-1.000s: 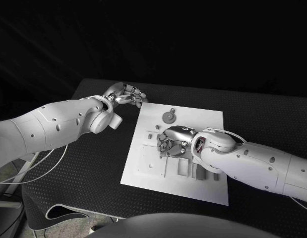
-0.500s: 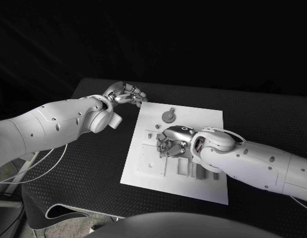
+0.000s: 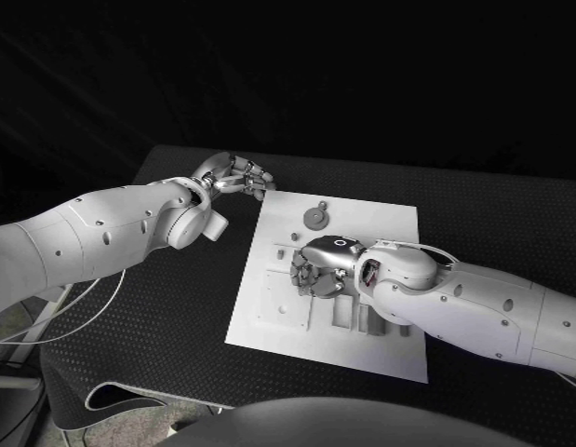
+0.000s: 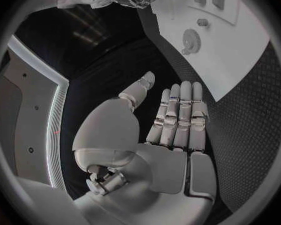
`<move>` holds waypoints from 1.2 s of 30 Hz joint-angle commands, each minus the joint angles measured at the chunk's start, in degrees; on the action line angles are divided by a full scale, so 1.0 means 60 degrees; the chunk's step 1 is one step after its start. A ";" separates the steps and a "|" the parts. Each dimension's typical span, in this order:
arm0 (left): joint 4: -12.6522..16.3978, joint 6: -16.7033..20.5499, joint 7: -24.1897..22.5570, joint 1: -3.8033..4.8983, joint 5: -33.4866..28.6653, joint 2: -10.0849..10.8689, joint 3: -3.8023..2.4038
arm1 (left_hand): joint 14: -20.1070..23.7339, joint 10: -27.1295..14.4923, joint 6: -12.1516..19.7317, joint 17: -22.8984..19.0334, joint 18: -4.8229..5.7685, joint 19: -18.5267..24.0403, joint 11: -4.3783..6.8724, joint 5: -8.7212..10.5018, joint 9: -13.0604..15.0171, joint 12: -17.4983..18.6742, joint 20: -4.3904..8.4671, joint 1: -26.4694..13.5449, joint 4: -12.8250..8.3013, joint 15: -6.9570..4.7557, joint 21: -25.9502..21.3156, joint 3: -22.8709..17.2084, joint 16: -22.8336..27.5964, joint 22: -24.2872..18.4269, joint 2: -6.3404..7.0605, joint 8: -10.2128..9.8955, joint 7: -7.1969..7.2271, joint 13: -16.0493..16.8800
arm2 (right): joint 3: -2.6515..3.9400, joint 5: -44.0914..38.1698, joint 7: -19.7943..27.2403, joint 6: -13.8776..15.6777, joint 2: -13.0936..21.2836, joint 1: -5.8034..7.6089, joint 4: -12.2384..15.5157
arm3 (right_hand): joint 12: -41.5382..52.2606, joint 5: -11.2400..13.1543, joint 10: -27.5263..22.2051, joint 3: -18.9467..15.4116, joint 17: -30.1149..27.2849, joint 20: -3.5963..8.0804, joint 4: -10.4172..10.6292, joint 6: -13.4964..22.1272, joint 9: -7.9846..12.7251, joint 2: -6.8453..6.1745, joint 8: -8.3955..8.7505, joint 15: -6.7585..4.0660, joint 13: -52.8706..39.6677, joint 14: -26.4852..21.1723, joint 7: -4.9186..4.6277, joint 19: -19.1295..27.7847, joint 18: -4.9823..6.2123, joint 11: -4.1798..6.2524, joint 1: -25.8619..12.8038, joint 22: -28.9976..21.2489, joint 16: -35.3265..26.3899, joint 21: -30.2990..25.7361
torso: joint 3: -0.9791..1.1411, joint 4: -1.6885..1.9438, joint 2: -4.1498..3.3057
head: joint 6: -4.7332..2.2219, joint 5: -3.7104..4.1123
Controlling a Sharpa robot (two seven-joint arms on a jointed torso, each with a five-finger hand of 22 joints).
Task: Assemble the parts on the task board
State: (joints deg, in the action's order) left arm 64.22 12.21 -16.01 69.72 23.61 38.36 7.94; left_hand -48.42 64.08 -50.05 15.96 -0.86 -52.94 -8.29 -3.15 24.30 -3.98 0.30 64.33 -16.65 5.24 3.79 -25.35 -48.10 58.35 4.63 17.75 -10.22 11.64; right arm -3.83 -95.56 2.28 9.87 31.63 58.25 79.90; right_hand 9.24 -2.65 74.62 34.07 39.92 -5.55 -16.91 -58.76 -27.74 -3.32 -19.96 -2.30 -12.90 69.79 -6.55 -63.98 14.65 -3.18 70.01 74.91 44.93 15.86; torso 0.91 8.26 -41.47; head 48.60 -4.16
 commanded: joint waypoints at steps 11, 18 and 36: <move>0.0039 -0.0109 -0.0050 0.0016 -0.0043 0.0024 -0.0006 | -0.0014 -0.0058 0.0087 0.0020 -0.0115 -0.0018 -0.0011 -0.0029 -0.0010 -0.0002 -0.0023 -0.0034 0.0011 0.0051 0.0008 0.0069 0.0046 -0.0020 -0.0052 0.0025 -0.0010 -0.0016 | -0.0135 -0.0569 0.0025 -0.0518 0.0053 -0.0040 0.0134 | -0.0047 -0.0032 0.0083 -0.0016 0.0017 0.0021 0.0007 0.0014 -0.0011 -0.0065 -0.0056 -0.0088 -0.0012 0.0001 0.0007 -0.0021 0.0056 0.0001 0.0007 0.0241 0.0040 0.0049 | 0.0003 -0.0003 -0.0004 | 0.0006 -0.0007; 0.0038 -0.0118 -0.0043 0.0016 -0.0043 0.0031 -0.0006 | -0.0015 -0.0059 0.0088 0.0027 -0.0115 -0.0019 -0.0012 -0.0029 -0.0011 -0.0003 -0.0023 -0.0035 0.0012 0.0051 0.0009 0.0070 0.0050 -0.0024 -0.0052 0.0026 -0.0010 -0.0017 | -0.0154 -0.0593 0.0001 -0.0561 0.0066 -0.0041 0.0173 | -0.0051 -0.0032 0.0087 -0.0016 0.0021 0.0020 0.0007 0.0011 -0.0013 -0.0064 -0.0055 -0.0088 -0.0013 0.0003 0.0008 -0.0018 0.0057 0.0001 0.0004 0.0241 0.0042 0.0053 | 0.0002 0.0001 0.0000 | 0.0010 0.0030; 0.0024 -0.0066 -0.0057 0.0016 -0.0043 0.0049 -0.0006 | -0.0015 -0.0062 0.0092 0.0039 -0.0115 -0.0019 -0.0013 -0.0029 -0.0014 -0.0004 -0.0025 -0.0040 0.0013 0.0053 0.0010 0.0076 0.0059 -0.0034 -0.0047 0.0026 -0.0012 -0.0018 | -0.0161 0.0075 0.0100 0.0334 0.0161 -0.0038 0.0086 | -0.0973 -0.0023 -0.1803 -0.0244 0.0221 -0.0046 0.0040 0.1517 0.0313 -0.0675 0.0780 0.0543 0.0572 -0.0339 -0.0644 0.0261 0.0032 -0.0702 -0.0226 0.0259 0.0164 0.0281 | -0.0010 0.0014 0.0008 | -0.0050 0.0091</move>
State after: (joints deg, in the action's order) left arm 64.27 12.20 -15.90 69.73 23.61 38.71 7.94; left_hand -48.41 64.08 -49.84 16.11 -0.85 -52.94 -8.29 -3.15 24.31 -3.98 0.30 64.33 -16.49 5.24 3.79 -25.20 -48.10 58.23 4.63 17.75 -10.42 11.61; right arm -4.70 -96.13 2.73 10.42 32.36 58.17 80.47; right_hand 3.53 -2.66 64.78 32.96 41.14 -5.81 -16.59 -50.34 -26.03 -6.78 -15.62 0.59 -9.66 68.09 -10.28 -62.80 14.15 -7.04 68.58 74.92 45.65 17.33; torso 0.88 8.27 -41.47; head 48.35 -3.65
